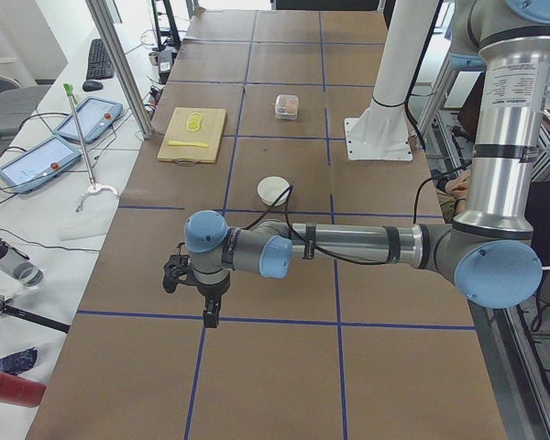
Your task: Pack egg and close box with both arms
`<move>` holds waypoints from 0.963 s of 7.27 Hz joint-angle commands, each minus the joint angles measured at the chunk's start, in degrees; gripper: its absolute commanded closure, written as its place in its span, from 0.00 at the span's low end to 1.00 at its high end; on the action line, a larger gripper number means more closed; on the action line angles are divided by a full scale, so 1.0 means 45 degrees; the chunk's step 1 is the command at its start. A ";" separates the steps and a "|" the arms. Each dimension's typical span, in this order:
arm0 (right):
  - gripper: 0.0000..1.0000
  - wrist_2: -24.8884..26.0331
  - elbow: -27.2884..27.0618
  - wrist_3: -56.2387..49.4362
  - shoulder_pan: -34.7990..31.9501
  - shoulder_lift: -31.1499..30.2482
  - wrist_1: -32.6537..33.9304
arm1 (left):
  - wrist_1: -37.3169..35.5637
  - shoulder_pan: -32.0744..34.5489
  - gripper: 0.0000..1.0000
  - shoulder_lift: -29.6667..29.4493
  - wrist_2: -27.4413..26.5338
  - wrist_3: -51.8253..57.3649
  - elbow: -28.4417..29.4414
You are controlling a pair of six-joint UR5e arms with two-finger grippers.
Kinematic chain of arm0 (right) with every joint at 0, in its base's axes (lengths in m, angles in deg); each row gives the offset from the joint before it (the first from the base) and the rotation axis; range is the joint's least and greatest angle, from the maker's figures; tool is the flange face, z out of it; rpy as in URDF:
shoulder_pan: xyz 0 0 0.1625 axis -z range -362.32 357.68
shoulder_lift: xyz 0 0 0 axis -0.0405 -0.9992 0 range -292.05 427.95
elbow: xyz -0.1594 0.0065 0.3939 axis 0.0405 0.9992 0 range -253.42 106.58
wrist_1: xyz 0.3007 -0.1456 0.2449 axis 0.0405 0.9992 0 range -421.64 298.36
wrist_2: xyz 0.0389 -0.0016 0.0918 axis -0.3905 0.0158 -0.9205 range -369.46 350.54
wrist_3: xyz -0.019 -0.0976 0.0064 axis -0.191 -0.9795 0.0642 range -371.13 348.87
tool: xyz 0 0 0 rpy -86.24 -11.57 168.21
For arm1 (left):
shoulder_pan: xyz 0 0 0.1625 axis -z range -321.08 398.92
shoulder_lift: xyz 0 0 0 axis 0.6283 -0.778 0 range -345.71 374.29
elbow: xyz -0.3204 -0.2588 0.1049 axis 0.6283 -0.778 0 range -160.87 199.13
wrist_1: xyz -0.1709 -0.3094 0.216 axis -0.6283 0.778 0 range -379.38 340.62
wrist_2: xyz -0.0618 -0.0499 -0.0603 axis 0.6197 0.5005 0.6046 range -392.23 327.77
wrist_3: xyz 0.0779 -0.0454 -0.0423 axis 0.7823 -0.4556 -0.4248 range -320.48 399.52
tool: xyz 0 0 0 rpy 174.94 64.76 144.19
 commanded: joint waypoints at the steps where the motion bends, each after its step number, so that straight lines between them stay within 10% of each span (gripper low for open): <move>1: 0.00 -0.0029 0.0106 0.1276 0.0000 -0.0028 -0.0743 | 0.0002 0.0000 0.00 -0.0009 0.0024 -0.0118 -0.0014; 7: 0.00 -0.0513 -0.0049 0.2103 0.0000 -0.0028 -0.0903 | 0.0061 0.0000 0.00 -0.0009 0.0122 0.0038 -0.0112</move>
